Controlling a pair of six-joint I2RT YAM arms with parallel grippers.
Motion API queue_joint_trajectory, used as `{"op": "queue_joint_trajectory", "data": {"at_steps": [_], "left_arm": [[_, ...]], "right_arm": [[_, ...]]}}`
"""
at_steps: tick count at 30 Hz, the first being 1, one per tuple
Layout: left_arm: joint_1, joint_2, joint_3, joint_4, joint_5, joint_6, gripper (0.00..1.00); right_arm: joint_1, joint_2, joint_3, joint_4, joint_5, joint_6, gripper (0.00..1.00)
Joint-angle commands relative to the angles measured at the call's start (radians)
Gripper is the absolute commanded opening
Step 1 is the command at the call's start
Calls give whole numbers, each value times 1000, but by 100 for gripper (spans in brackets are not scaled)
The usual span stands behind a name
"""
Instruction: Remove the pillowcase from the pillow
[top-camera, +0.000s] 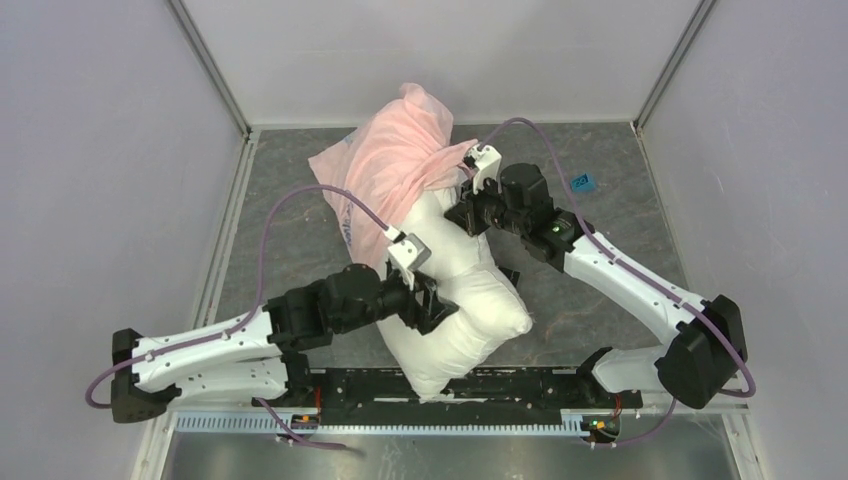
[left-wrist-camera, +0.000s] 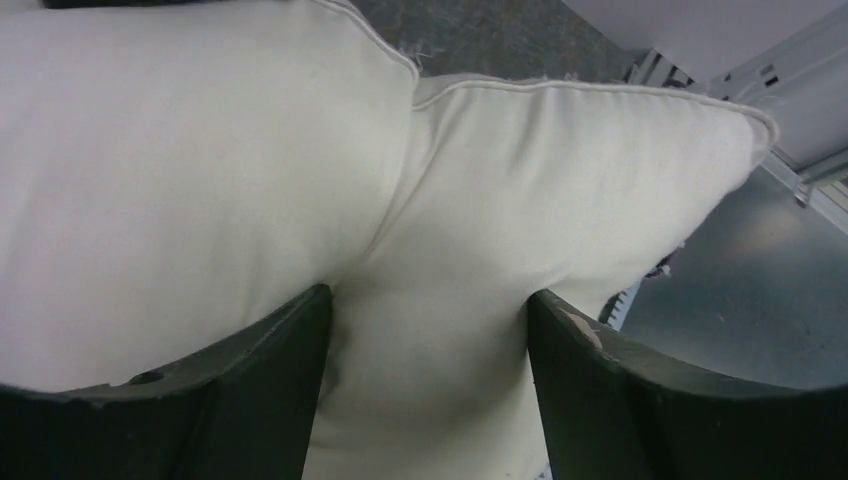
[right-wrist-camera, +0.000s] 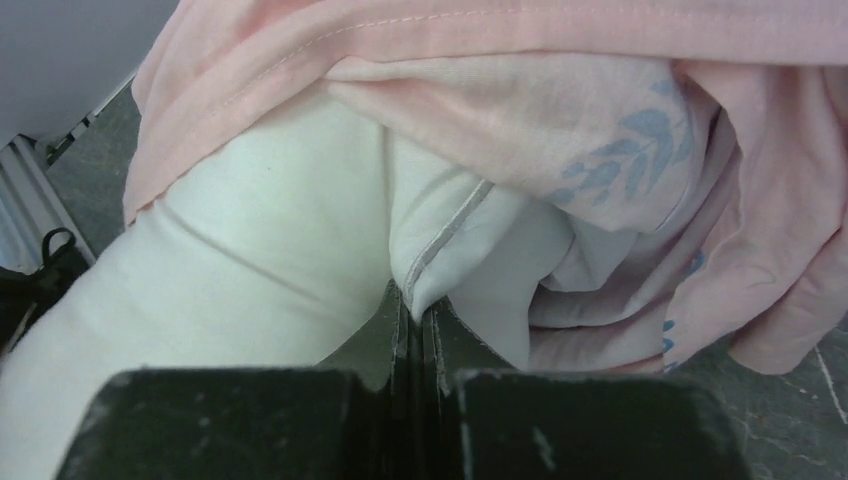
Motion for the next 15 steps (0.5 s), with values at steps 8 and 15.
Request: {"op": "queue_joint_trajectory", "data": {"at_steps": [8, 15], "left_arm": [[178, 109, 356, -442, -445, 59, 83], [193, 19, 372, -375, 99, 99, 100]], "right_arm": [[17, -54, -29, -57, -17, -54, 0], [18, -47, -8, -58, 24, -59, 0]]}}
